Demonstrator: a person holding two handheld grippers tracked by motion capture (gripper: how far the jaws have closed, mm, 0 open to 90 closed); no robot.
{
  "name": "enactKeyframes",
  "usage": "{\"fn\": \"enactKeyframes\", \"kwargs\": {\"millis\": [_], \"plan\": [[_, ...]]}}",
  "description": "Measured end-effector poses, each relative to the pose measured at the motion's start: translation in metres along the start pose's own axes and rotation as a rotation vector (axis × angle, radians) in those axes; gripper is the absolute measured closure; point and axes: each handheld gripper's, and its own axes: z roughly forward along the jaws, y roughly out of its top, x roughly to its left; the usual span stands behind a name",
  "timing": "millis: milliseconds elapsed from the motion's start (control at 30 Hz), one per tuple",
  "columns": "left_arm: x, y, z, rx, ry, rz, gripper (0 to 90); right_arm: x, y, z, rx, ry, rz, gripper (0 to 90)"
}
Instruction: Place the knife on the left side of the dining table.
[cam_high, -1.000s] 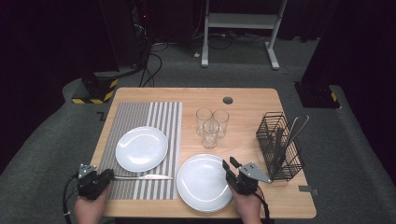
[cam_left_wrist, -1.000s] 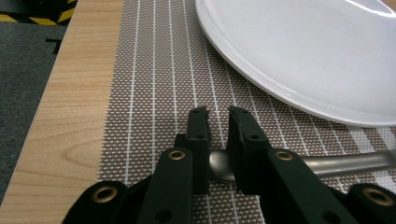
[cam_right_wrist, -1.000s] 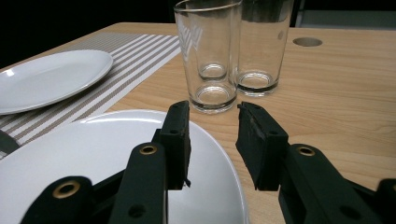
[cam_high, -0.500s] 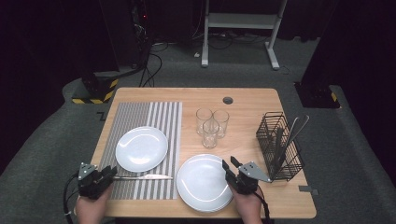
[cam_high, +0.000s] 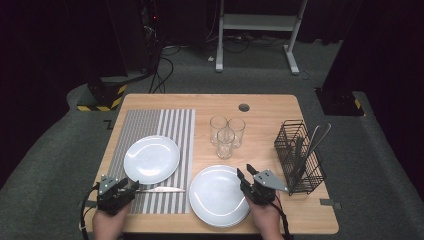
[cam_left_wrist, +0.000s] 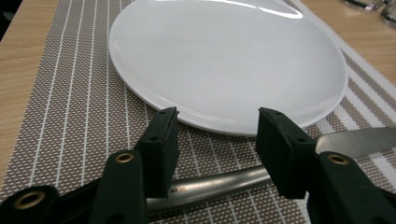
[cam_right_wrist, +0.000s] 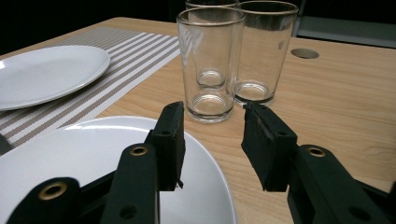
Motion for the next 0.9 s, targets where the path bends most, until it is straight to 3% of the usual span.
{"fn": "enactKeyframes", "kwargs": {"millis": [233, 467, 900], "plan": [[0.002, -0.005, 0.003, 0.007, -0.031, 0.002, 43.8, -0.003, 0.011, 0.002, -0.01, -0.029, -0.011, 54.8], [0.0, -0.005, 0.004, 0.006, -0.033, 0.017, 43.0, -0.008, 0.026, 0.003, -0.034, -0.049, -0.021, 53.8], [0.0, -0.006, 0.005, 0.017, -0.025, 0.006, 42.0, -0.012, 0.05, 0.002, -0.067, -0.067, -0.036, 53.7]]}}
